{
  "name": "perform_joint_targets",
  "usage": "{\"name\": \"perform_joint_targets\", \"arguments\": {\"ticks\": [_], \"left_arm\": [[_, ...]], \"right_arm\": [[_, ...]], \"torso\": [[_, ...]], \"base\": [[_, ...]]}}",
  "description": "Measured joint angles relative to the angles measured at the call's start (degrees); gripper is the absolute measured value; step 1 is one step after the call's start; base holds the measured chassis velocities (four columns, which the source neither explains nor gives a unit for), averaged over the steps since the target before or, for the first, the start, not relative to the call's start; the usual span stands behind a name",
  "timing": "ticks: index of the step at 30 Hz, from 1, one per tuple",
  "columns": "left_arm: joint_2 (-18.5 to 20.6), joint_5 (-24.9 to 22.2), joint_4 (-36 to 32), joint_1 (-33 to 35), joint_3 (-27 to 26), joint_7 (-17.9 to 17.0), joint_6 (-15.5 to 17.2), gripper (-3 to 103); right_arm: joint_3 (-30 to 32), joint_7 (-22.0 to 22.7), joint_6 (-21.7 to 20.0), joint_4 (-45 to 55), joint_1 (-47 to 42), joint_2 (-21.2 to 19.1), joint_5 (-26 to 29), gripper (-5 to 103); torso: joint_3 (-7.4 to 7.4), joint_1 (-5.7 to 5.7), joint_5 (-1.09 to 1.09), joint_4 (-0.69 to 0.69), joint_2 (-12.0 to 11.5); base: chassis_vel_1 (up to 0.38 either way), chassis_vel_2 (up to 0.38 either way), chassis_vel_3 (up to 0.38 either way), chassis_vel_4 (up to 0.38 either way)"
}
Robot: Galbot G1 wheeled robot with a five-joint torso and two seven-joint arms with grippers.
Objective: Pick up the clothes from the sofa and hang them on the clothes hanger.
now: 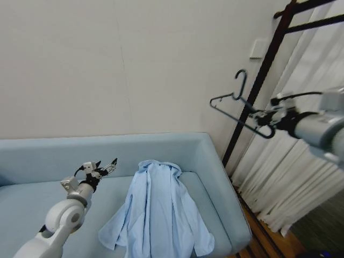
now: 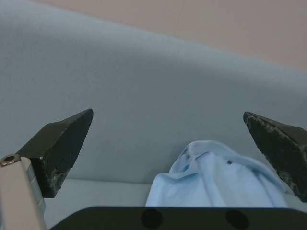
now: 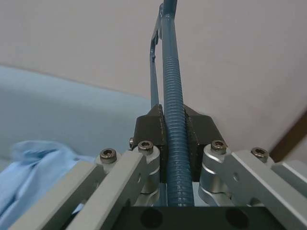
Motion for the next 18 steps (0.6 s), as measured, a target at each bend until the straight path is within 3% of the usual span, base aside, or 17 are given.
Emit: {"name": "perform_joint_targets", "arguments": {"ticks": [6,10,11,13,16,17,18], "left_arm": [[0.6,1.1,8.2,-6.8,6.1,2.0,-1.0,100],[0.9,2.3,14.7,-12.6,12.2,4.0,-1.6,100],[0.9,2.3,14.7,-12.6,12.2,4.0,-1.6,100],[0.7,3.2,18.0,-15.1,15.6,4.4,-1.9,100],[0.5,4.2,19.5,-15.1,16.5,3.8,-1.9,100],[0.5,4.2,19.5,-15.1,16.5,3.8,-1.9,100],[0.0,4.7,20.3,-15.2,16.8,3.6,-1.9,100]], "right_arm": [[0.9,-6.9,0.9,-1.6,-8.4,4.4,-5.5,9],[1.7,-19.0,4.0,-6.2,-19.3,8.8,-15.0,9],[1.7,-19.0,4.0,-6.2,-19.3,8.8,-15.0,9],[2.0,-24.3,5.6,-10.3,-23.8,12.5,-20.5,9],[1.0,-31.3,7.9,-18.1,-26.5,20.7,-27.3,9],[1.0,-31.3,7.9,-18.1,-26.5,20.7,-27.3,9],[0.7,-34.3,9.2,-20.4,-27.7,23.5,-30.0,9]], "torso": [[0.0,0.01,0.01,-0.04,0.0],[0.0,0.01,0.04,-0.05,0.0],[0.0,0.01,0.04,-0.05,0.0],[0.01,0.01,0.0,-0.05,0.0],[-0.01,0.01,0.01,-0.07,0.0],[-0.01,0.01,0.01,-0.07,0.0],[0.0,0.01,0.06,0.03,0.0]], "base": [[0.0,0.0,0.0,0.0],[0.0,0.0,0.0,0.0],[0.0,0.0,0.0,0.0],[0.0,0.0,0.0,0.0],[0.0,0.0,0.0,0.0],[0.0,0.0,0.0,0.0],[0.0,0.0,0.0,0.0]]}}
